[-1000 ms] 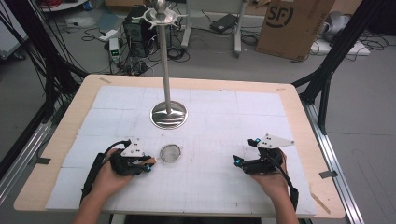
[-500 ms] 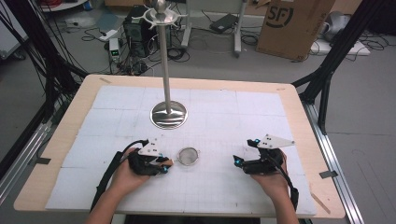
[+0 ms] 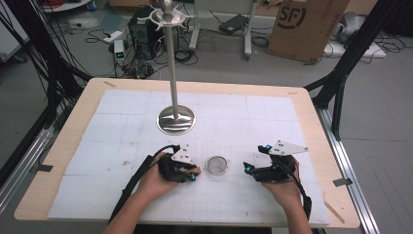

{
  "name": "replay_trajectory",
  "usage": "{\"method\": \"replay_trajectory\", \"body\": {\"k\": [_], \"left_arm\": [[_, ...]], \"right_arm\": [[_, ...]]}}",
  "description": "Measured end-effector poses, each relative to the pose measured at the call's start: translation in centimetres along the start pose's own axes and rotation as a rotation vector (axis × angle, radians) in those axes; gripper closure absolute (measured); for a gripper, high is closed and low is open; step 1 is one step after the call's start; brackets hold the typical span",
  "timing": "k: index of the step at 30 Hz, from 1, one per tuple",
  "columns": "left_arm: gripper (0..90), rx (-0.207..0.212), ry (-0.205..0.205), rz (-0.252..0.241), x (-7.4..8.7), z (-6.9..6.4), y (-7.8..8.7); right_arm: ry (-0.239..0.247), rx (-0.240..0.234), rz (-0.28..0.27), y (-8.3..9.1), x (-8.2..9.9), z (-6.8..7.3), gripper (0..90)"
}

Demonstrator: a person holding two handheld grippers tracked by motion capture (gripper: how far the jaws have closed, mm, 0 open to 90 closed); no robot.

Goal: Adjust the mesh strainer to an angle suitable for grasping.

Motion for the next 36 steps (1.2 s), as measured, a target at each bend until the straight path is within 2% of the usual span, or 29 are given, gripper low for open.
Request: {"method": "replay_trajectory", "body": {"k": [8,17,27,30,33,36], "left_arm": [[68.5,0.021,-0.021,-0.01,-1.7,-0.6,-1.8],[68.5,0.026,-0.04,-0.009,-2.7,-1.2,-2.9],[68.3,0.026,-0.074,0.005,-4.7,-2.0,-4.7],[67.9,0.011,-0.094,0.008,-4.9,-2.1,-4.9],[59.1,0.002,-0.088,-0.001,-4.9,-2.1,-4.8],[56.4,0.003,-0.072,-0.016,-4.7,-2.0,-4.3]], "right_arm": [[0.003,0.003,0.0,0.0,0.0,0.0,14.3],[0.003,0.003,0.0,0.0,0.0,0.0,14.3],[0.005,0.003,-0.001,0.0,0.0,0.0,14.4],[0.002,0.002,0.0,0.0,0.0,0.0,14.4],[0.0,0.0,0.0,0.0,0.0,0.0,14.4],[0.002,0.001,-0.001,0.0,0.0,0.0,14.4]]}}
Point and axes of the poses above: each handheld gripper's, and its own axes: y roughly backward along the jaws, x roughly out of its underside, z roughly to its left, the point moved 9 cm from there along -y, roughly forward along the jaws, and after that the axes turned 2 degrees about x, right-handed, at the moved point
